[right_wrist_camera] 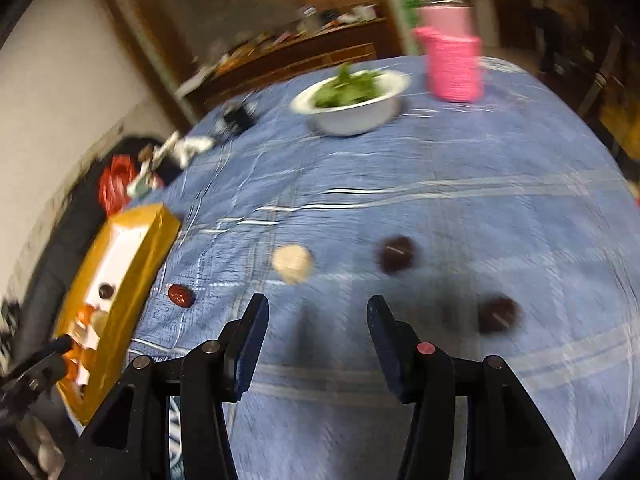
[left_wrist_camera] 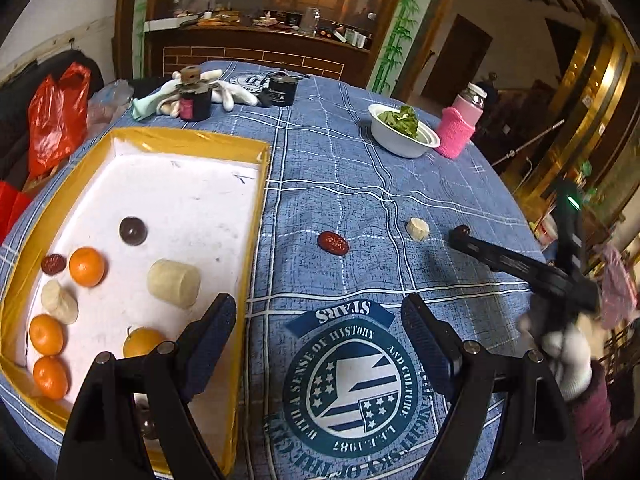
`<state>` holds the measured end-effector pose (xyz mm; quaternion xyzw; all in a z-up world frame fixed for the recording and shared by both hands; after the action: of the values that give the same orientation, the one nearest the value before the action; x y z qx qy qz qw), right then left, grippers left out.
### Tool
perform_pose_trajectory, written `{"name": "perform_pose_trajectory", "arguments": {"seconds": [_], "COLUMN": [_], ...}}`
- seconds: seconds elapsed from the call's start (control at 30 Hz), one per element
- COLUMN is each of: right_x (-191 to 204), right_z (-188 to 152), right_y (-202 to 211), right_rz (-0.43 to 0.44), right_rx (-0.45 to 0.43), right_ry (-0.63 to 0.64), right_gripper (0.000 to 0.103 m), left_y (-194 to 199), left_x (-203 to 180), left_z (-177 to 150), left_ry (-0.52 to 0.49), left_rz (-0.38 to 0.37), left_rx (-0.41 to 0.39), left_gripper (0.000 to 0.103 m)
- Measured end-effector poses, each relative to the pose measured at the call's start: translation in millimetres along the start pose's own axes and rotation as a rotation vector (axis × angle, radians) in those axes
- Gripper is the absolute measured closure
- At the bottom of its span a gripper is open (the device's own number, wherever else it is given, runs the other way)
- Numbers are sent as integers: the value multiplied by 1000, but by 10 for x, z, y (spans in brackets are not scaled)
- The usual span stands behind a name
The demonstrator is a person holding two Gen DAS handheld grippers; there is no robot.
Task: Organize fruits
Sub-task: 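Grasp another round white piece with the right tool while the left tool approaches a red date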
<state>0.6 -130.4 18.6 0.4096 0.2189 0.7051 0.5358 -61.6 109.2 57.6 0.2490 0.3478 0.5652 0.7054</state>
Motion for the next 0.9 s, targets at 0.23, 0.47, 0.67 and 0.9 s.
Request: {"name": "perform_pose_trajectory", "arguments": {"seconds": [0.23,0.47,0.67,0.9], "right_x": [208,171,156,125], "right_z": [145,164,195,254], "right_y": [-555,-573,-468,-398], "right_rz": [-55,-32,4,32], "right_rx": [34,23,2,-15], "right_ry": [100,99,83,60], "right_gripper": [48,72,71,71], "left_y": [-242,-667,-1049,-1282], "left_x": [-103,-232,-299,-211], "left_z": [61,155,252,331], "left_ry": [-66,-82,-91,-95], "left_rz": [37,52,88,181], "left_rx": [42,95,132,120], "left_gripper": [44,44,44,65]}}
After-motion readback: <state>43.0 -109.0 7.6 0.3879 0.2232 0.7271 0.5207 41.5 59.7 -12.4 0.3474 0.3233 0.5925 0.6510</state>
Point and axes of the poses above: each gripper's, at about its wrist camera, not at the fingertips, and y roughly against the way its jaws point, x to its left, z to its top, the point moved 5 cm from there along -y, roughly the way its jaws point, and after that the axes turned 3 degrees about -y, right-handed, at the moved point
